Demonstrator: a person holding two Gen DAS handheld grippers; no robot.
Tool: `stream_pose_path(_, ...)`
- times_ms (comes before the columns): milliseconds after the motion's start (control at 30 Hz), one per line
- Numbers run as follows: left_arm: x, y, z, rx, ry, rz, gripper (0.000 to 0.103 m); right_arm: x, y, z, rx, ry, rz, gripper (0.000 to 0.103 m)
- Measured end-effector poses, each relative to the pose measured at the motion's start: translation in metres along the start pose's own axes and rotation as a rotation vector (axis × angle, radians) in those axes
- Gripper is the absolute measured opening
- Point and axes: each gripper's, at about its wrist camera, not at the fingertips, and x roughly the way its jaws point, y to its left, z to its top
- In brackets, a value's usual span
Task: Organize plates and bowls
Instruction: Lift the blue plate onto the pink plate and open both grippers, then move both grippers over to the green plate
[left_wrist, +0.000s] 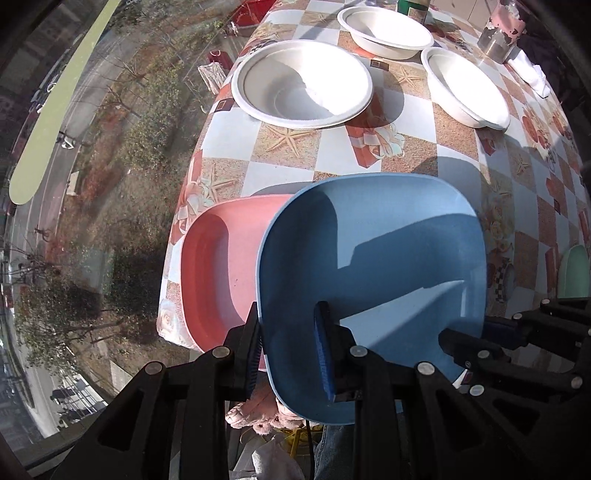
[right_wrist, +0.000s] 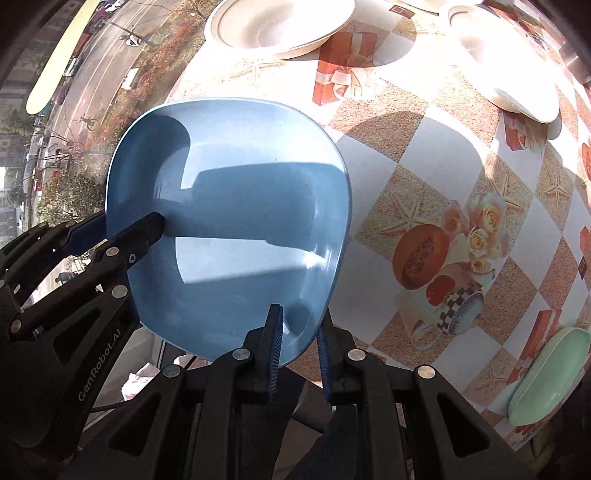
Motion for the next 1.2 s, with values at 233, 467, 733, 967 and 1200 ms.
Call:
stream_pose_path(233, 0.021, 0.039, 0.008, -0.037, 0.011, 0.057, 0.030, 0.025, 0.039, 0.031, -0.030, 0.021, 0.047, 0.021)
stream_pose_path(467, 0.044, 0.055, 0.016, -0.061, 0.020, 0.133, 0.075, 0.041, 0.046, 0.043, -0.058, 0.006, 0.047, 0.076)
stream_pose_path(733, 0.039, 0.027, 0.015, 0.043, 0.039, 0.059, 0.080, 0.017, -0.010, 0.029, 0.094, -0.029, -0.074, 0.080)
stream_pose_path(967, 0.019, -0.038, 0.029, 0.304, -0.008, -0.013, 0.081, 0.011, -0.069, -0.015, 0.358, -0.077, -0.081, 0.080)
stream_pose_path(1200, 0.015, -0.116, 0.030, 0.538, 0.011, -0.066, 0.081, -0.011, -0.124, -0.076, 0.546, -0.151, -0.100, 0.080)
